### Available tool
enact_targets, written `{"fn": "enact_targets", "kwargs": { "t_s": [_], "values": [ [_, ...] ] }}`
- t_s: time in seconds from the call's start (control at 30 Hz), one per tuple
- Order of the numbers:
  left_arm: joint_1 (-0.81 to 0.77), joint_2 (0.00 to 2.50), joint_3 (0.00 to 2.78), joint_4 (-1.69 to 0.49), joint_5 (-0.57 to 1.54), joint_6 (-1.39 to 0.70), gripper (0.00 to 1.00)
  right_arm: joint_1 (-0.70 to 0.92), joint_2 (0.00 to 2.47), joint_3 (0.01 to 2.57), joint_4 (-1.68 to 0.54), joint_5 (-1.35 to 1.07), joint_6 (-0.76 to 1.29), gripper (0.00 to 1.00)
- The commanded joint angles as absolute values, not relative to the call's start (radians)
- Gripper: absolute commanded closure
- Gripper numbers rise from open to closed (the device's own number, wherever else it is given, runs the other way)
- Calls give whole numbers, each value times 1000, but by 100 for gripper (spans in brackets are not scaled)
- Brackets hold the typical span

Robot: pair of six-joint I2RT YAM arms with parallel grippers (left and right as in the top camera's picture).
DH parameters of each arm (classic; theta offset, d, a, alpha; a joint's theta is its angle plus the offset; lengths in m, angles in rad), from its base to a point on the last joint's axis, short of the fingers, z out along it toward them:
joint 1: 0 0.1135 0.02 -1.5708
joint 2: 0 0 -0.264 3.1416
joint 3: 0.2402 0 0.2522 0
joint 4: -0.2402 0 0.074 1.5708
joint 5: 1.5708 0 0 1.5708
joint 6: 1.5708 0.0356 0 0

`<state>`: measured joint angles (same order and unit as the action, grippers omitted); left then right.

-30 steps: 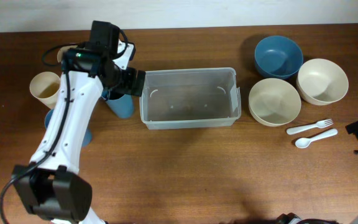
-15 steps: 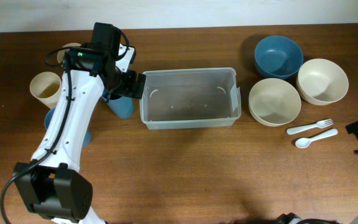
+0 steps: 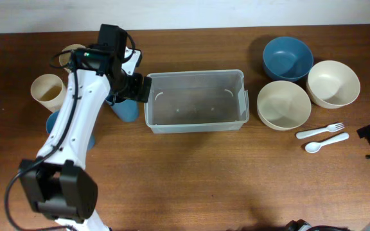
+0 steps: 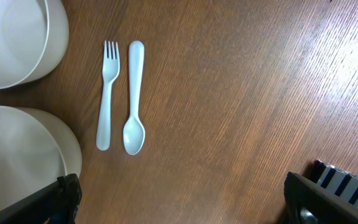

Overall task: Pack container
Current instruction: 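Lower the left gripper and grasp the blue cup's rim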

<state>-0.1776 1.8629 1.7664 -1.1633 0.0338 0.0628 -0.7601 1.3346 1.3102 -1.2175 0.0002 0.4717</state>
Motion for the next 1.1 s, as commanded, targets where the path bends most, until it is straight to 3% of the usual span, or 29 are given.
{"fn": "enact_targets", "kwargs": {
  "t_s": [0.0, 0.47, 0.83, 1.07],
  "values": [
    [-176, 1913, 1784, -1162, 43, 53, 0, -766, 1336, 1307, -1214, 12, 480, 1],
    [-176, 1919, 1784, -1152, -1, 53, 1, -766, 1336, 1307, -1214, 12, 480, 1],
    [-176, 1919, 1784, -1133, -23, 60, 38, -766, 1336, 1307, -1214, 12, 480, 1],
    [-176, 1919, 1784, -1132, -23, 60, 46, -766, 1336, 1307, -1214, 12, 480, 1]
  ]
}}
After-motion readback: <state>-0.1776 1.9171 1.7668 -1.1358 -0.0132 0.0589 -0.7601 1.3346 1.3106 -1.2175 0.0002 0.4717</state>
